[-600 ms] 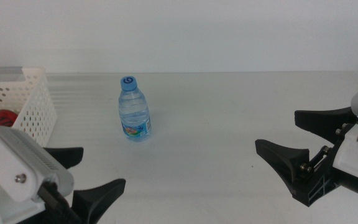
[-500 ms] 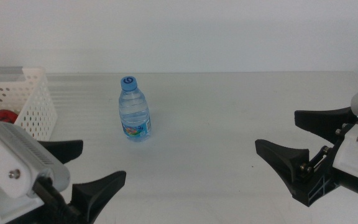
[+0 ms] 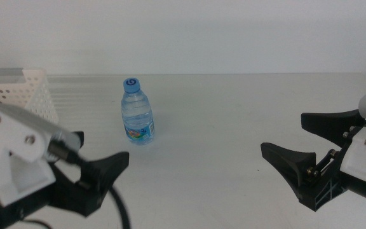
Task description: Use arms to grab the bottles and put them into the dustbin to the left of the table.
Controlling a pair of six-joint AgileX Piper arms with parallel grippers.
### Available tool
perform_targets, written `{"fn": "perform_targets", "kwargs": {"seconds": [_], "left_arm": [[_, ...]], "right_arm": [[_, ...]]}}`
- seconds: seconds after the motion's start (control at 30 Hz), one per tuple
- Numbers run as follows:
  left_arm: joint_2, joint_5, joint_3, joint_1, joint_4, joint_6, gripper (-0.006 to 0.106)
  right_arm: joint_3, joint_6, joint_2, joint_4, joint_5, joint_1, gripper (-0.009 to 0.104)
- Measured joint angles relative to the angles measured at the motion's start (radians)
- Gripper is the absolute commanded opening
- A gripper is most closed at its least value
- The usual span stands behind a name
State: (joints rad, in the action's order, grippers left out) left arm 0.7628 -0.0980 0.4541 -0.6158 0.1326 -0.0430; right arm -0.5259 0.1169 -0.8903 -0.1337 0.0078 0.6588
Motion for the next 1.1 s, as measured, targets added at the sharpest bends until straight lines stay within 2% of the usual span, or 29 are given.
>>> {"fn": "perform_targets", "kwargs": {"seconds": [0.6, 0.93, 1.1], "left_arm": [[0.168, 0.062, 0.153, 0.246, 0.000, -0.077, 0.090], [0.267, 0.133, 0.152, 0.271, -0.003, -0.090, 0.090], [0.289, 0.287, 0.090, 0.266, -0.008, -0.089, 0.090]], "right_arm": [[0.000, 0.000, 0.000, 0.000, 0.000, 0.000, 0.075], [0.000, 0.000, 0.000, 0.000, 0.000, 0.000, 0.075], [0.000, 0.000, 0.000, 0.000, 0.000, 0.000, 0.075]]}}
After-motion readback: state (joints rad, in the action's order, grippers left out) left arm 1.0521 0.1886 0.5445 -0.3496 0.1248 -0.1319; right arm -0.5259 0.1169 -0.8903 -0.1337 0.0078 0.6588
